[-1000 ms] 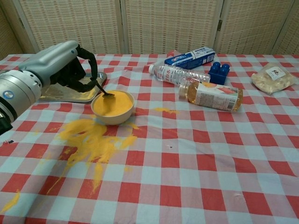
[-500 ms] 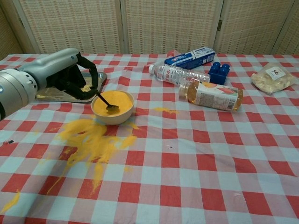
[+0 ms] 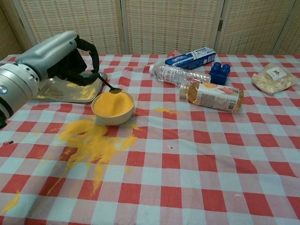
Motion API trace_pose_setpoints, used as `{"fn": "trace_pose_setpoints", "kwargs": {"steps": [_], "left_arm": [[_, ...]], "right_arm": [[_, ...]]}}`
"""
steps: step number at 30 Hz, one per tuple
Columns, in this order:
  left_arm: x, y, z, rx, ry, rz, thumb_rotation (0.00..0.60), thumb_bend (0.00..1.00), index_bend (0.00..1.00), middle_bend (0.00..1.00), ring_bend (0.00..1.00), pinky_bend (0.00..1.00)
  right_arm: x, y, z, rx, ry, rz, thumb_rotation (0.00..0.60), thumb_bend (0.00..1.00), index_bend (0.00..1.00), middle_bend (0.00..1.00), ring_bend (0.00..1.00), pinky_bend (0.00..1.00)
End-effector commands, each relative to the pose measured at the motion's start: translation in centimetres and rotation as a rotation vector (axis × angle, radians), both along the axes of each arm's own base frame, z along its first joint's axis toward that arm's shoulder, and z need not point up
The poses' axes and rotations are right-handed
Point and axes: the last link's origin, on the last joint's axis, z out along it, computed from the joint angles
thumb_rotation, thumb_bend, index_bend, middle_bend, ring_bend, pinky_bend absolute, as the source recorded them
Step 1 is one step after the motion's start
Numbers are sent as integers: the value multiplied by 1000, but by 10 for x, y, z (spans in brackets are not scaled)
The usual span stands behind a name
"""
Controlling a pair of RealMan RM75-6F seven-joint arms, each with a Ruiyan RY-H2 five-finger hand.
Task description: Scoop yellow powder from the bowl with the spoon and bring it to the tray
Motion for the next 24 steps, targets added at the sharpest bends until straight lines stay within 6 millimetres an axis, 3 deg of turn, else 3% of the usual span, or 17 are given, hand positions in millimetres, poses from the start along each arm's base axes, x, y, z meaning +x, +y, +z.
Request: {"fn": "trace_pose_setpoints", "kwargs": {"steps": [1, 11, 24], "left_arm": [[-1, 1, -5, 17, 9, -11, 600, 803, 845, 1000, 1000, 1000], [-10, 6, -15, 1, 44, -1, 600, 803, 845, 1000, 1000, 1000], [-13, -1, -12, -92, 41, 43, 600, 794, 845, 1000, 1000, 1000]], "right_arm": [[0, 0, 0, -1, 0, 0, 600, 66, 0, 0, 0, 0], [0, 1, 1, -7, 0, 2, 600, 65, 0, 0, 0, 0], [1, 2, 0, -2, 1, 6, 600, 66, 0, 0, 0, 0]]}}
